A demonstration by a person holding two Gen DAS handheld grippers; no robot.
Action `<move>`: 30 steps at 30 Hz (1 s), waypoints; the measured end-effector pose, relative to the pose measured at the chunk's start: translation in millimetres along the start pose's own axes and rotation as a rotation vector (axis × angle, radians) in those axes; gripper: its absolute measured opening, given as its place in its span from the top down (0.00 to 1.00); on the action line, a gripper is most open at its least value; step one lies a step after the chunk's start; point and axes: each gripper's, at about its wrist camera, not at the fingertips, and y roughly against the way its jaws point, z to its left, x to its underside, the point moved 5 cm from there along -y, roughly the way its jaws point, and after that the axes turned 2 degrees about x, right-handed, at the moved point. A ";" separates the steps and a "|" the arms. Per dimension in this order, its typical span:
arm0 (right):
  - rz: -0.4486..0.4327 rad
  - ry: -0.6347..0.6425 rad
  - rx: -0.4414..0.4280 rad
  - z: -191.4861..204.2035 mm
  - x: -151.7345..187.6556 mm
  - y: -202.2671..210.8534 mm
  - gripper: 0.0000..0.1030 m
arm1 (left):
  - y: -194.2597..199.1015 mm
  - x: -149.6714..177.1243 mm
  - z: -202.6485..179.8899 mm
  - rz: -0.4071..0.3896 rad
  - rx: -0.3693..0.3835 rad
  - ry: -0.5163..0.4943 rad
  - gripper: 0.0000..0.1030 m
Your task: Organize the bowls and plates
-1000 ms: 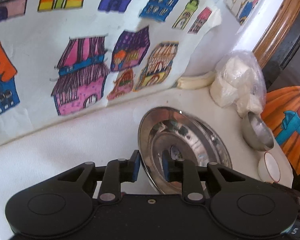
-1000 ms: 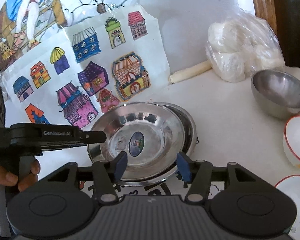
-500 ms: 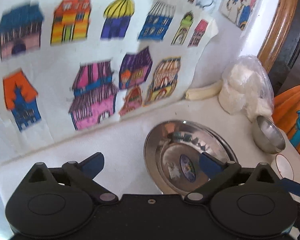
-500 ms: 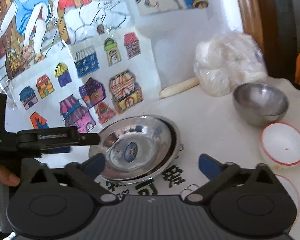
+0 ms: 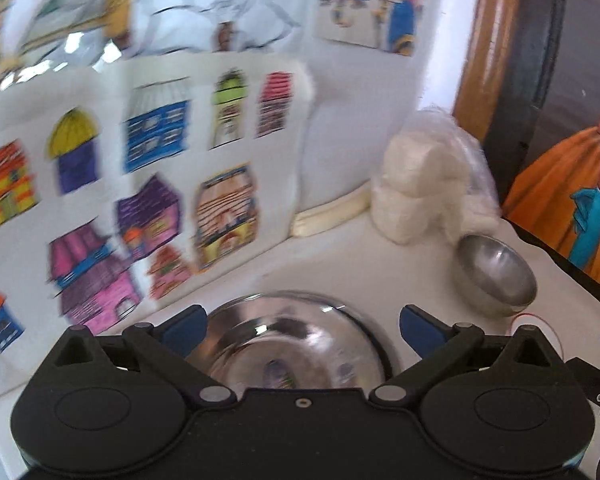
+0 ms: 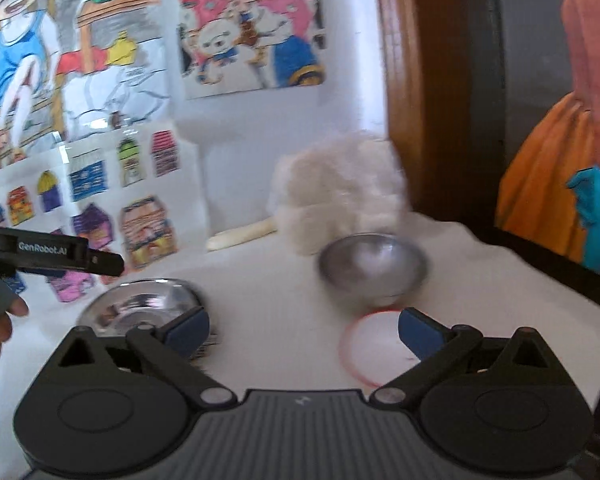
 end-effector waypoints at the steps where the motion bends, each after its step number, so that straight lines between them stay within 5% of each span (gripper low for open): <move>1: 0.001 -0.005 0.012 -6.7 -0.2 -0.5 0.00 | -2.6 -2.0 -7.1 -0.002 0.007 -0.010 0.01; 15: 0.041 -0.202 0.114 -94.1 -10.5 -40.8 0.00 | -88.9 -27.6 -103.5 0.014 0.127 -0.057 0.01; 30: 0.116 -0.271 0.161 -113.8 -15.1 -108.4 0.07 | -161.3 -21.1 -116.2 0.090 0.161 0.026 0.01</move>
